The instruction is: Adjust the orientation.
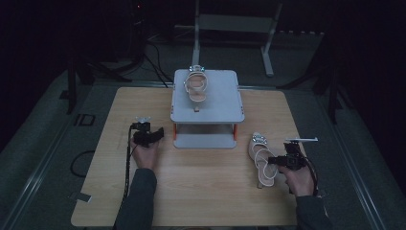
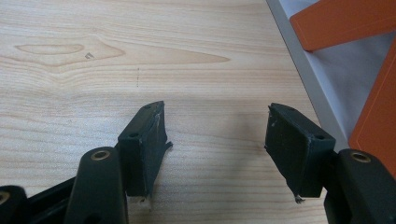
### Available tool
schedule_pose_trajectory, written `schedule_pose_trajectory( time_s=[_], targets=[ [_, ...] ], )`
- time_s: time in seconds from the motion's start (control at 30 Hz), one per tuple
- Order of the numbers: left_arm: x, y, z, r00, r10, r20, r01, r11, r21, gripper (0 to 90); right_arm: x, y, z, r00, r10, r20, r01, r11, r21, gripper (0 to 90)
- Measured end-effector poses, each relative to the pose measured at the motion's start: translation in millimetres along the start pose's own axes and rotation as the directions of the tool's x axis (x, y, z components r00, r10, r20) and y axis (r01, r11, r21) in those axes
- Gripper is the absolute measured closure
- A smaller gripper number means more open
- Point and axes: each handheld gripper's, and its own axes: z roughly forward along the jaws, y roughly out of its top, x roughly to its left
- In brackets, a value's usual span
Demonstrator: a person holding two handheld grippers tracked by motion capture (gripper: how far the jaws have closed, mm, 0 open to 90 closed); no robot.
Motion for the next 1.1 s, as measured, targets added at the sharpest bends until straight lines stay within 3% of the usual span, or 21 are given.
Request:
schedule_pose_trajectory(
  time_s=[0.27,0.57,1.1],
  targets=[
    [-0.3,0.0,0.2,1.0000,0.001,-0.003,-0.001,1.0000,-0.002,38.6,-1.2,2.1,1.9,0.9997,0.024,-0.007,-0.025,1.000,-0.010,81.9],
    [-2.7,0.1,0.7,0.9996,0.023,-0.015,-0.023,0.9997,0.005,37.2,-4.2,1.2,2.8,0.9945,0.084,-0.062,-0.086,0.996,-0.029,82.5],
    [-2.6,-0.4,0.0,0.9997,0.022,-0.011,-0.022,0.9997,0.007,36.1,-5.9,3.2,-5.9,0.9926,0.096,-0.074,-0.101,0.993,-0.063,82.5]
  ],
)
